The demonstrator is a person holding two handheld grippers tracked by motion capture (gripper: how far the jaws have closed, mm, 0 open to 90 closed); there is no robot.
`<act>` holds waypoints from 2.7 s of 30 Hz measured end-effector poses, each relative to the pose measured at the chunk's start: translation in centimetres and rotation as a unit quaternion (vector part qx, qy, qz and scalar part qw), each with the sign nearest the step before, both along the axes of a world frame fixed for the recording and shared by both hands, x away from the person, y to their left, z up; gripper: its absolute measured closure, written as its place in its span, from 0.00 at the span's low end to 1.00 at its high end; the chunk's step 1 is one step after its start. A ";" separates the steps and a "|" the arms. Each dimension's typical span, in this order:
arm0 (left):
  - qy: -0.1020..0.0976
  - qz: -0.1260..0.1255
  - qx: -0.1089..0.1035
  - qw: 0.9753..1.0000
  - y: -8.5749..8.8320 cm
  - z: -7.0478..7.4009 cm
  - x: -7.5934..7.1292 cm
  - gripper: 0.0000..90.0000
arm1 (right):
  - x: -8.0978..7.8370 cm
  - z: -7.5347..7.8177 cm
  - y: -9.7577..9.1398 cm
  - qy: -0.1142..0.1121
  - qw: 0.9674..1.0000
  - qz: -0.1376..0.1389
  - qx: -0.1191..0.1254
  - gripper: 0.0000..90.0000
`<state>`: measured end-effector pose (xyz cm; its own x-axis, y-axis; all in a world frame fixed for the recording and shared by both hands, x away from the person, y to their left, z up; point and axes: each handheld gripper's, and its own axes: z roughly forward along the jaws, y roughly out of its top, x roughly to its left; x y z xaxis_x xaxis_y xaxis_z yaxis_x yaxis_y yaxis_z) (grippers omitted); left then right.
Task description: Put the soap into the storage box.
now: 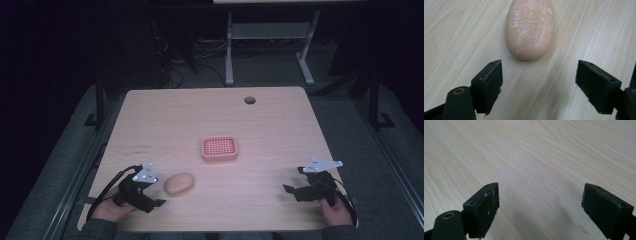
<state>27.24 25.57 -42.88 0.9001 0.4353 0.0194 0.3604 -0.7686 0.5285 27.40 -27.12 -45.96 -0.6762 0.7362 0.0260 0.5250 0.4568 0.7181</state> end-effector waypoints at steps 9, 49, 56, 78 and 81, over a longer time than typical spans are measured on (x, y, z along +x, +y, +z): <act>0.001 -0.001 0.001 1.000 -0.3 0.0 0.3 0.24 | 0.0 0.0 0.1 0.000 1.000 0.001 0.000 0.16; 0.006 -0.014 0.020 1.000 -3.0 -0.3 2.0 0.24 | -0.1 0.0 0.0 0.000 1.000 0.000 0.003 0.16; 0.012 -0.016 0.024 1.000 -3.7 -0.4 2.3 0.24 | -0.1 0.0 -0.1 -0.002 1.000 0.001 0.003 0.16; 0.021 -0.013 0.039 0.999 -5.1 -0.8 3.5 0.24 | -0.2 0.1 0.0 -0.001 1.000 0.002 0.004 0.16; 0.021 -0.012 0.043 0.999 -5.4 -1.0 3.7 0.24 | -0.3 0.1 -0.1 -0.001 1.000 0.002 0.005 0.16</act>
